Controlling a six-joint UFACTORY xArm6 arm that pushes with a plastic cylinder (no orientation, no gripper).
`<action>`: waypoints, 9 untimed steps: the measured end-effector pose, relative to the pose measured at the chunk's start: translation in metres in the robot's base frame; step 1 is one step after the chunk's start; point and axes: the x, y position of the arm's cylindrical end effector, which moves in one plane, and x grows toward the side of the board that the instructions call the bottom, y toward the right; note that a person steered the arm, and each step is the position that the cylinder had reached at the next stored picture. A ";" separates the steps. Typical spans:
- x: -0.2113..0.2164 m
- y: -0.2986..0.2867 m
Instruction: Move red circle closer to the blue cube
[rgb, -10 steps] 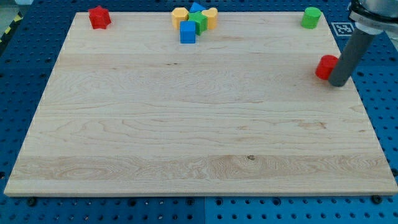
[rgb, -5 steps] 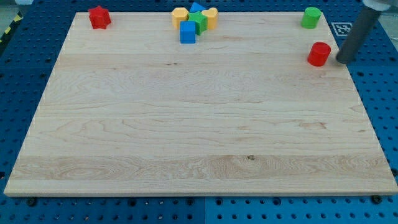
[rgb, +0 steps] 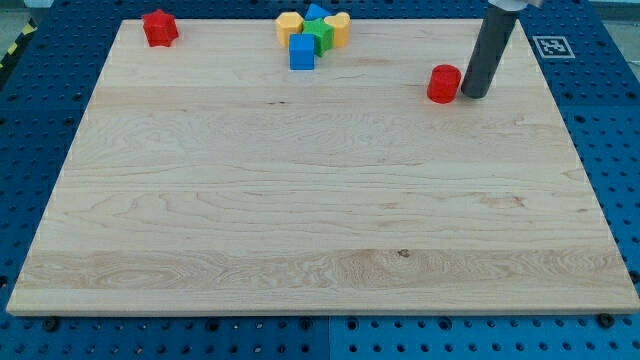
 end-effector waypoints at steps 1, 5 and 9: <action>0.011 0.020; -0.039 -0.076; -0.025 -0.150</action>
